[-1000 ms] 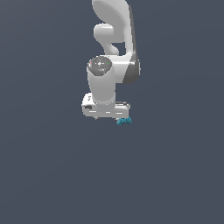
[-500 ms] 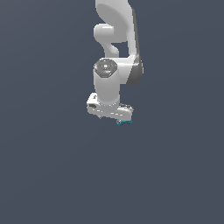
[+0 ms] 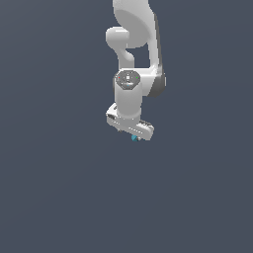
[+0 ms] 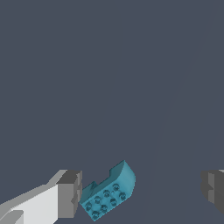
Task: Pick up the object and move it to a goal position.
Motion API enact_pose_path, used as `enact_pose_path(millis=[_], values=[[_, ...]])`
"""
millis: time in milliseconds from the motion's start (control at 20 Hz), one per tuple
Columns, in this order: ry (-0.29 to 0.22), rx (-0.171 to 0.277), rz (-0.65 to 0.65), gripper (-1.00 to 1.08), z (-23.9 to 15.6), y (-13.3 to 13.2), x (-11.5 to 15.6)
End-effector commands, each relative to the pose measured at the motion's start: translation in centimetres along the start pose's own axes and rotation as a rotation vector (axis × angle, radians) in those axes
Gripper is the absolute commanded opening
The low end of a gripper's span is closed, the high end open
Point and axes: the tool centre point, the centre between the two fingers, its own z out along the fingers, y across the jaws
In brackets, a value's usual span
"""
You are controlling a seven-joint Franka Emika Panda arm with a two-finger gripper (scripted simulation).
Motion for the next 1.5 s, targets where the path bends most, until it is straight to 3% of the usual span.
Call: enact_pose_path(millis=[0,1450], values=[[0.002,0.0,0.061,1.0,0.4,-0.3,-0.5],[0.038,0.008,0.754,1.0,4.9,-2.6,-6.5]])
